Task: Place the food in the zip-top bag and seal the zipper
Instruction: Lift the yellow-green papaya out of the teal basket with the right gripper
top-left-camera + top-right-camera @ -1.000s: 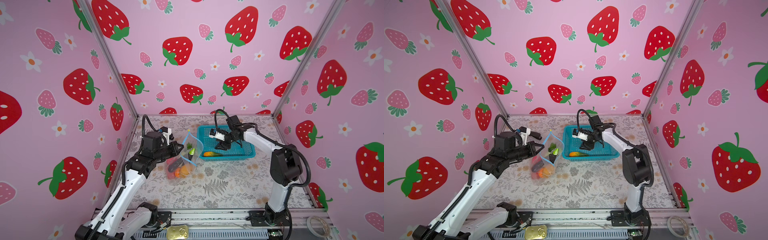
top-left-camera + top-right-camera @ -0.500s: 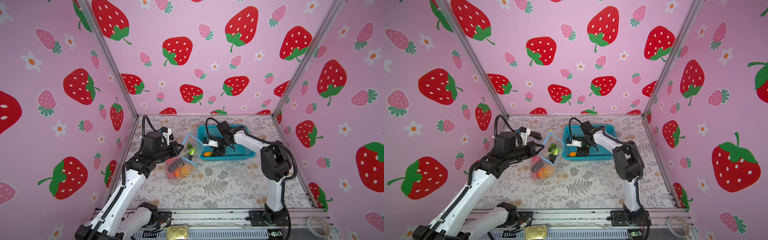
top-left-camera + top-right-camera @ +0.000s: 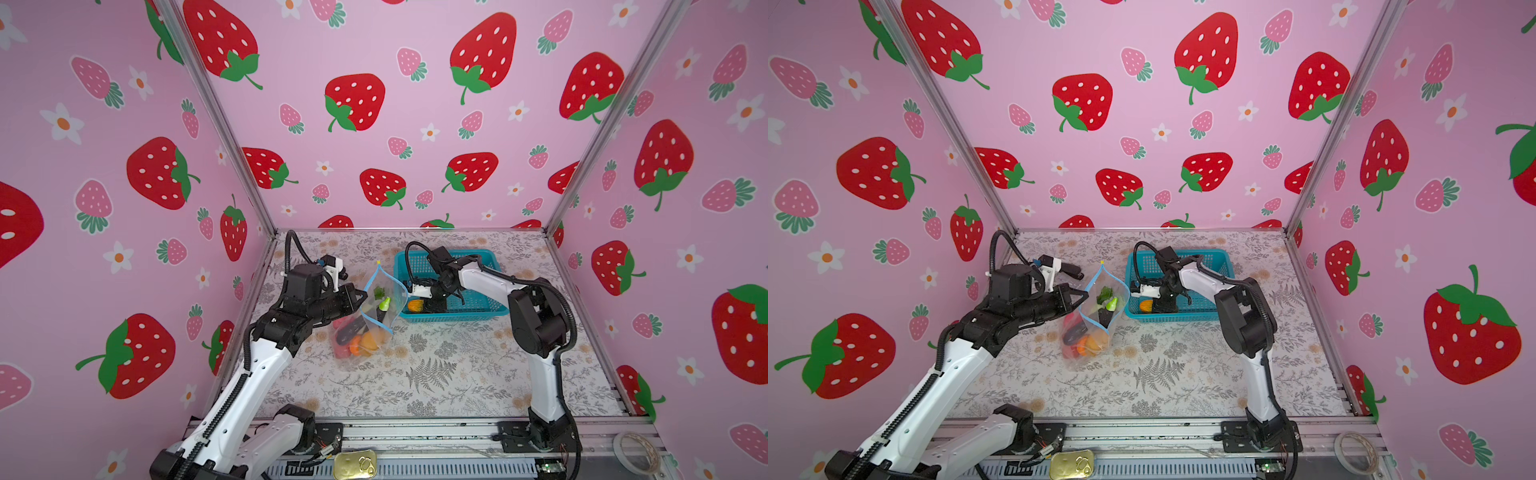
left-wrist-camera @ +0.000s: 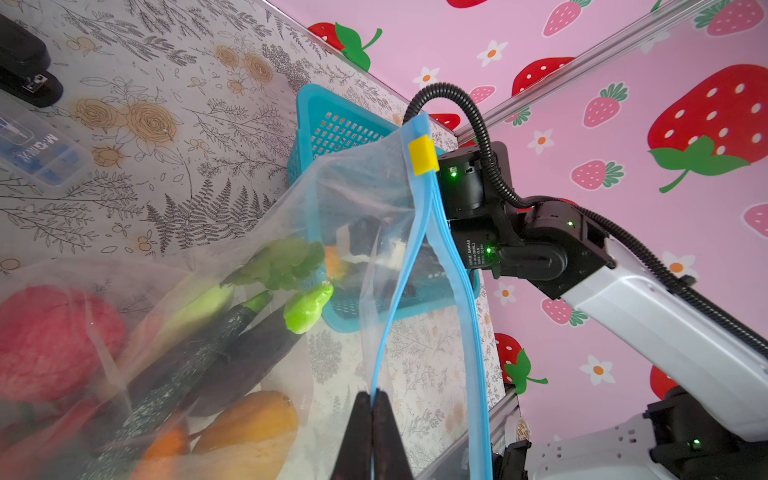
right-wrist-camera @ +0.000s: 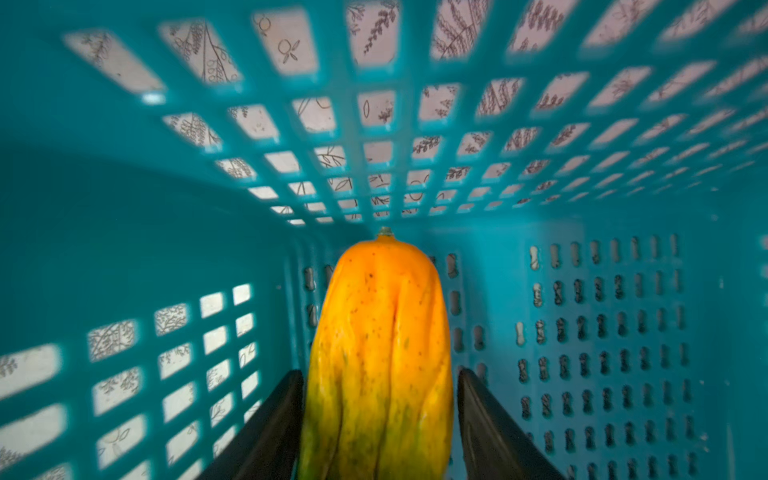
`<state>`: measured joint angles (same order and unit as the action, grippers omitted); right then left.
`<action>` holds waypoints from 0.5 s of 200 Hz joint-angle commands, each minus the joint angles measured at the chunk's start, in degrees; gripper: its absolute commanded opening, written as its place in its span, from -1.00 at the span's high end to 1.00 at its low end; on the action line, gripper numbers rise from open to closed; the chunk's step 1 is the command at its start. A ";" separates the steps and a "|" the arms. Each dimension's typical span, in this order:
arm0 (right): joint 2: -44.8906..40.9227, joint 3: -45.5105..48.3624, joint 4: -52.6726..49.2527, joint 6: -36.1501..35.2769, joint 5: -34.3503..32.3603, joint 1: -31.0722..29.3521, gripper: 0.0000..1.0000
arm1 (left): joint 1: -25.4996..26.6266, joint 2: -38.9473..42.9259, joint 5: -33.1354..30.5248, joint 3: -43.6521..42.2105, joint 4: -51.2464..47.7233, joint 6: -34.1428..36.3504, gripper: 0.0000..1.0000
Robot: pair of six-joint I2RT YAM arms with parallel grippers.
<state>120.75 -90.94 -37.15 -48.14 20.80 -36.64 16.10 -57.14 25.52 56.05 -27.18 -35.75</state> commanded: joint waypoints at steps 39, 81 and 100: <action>0.16 -1.52 -1.00 -0.49 -0.21 -0.29 -0.06 | -0.29 -0.41 0.08 1.94 -0.29 0.29 1.00; -0.82 -1.70 -1.08 1.03 -1.73 -0.23 0.10 | -0.34 -0.56 0.01 1.86 -0.33 0.17 1.00; -1.34 -1.85 -1.16 2.10 -2.47 -0.18 0.17 | -0.40 -0.60 -0.11 1.87 -0.31 0.23 1.00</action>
<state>120.75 -91.35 -36.91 -46.81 18.90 -36.64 16.10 -57.58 25.52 56.05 -27.27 -35.75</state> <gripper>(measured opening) 0.463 0.058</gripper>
